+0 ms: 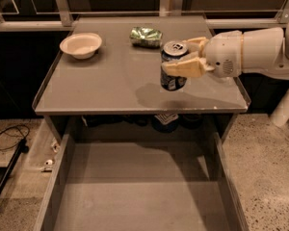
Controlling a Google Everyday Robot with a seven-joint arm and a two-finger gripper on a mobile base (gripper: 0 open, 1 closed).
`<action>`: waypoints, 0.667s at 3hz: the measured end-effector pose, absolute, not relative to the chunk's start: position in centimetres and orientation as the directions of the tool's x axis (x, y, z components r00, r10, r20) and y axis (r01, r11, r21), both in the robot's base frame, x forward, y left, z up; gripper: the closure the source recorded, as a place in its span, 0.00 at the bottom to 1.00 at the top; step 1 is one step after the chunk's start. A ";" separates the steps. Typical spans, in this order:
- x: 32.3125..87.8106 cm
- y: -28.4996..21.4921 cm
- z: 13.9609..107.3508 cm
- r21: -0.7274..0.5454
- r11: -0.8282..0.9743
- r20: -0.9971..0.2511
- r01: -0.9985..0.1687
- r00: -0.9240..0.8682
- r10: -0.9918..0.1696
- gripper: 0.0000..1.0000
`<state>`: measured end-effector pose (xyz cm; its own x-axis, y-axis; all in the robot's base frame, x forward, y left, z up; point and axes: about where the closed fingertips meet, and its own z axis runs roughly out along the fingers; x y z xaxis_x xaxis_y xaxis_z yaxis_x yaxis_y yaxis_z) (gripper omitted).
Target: Place pepsi can into top drawer
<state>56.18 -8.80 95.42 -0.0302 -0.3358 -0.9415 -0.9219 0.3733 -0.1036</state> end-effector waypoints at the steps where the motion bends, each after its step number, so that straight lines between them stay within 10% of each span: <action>1: 52.4 -10.9 94.8 -0.089 0.424 -0.935 -0.901 -0.071 -0.347 1.00; 2: 49.2 -13.0 93.9 -0.069 0.480 -0.927 -0.875 -0.122 -0.354 1.00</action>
Offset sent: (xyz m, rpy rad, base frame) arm -0.1137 -0.0781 -0.0292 -0.0470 0.0983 -0.2210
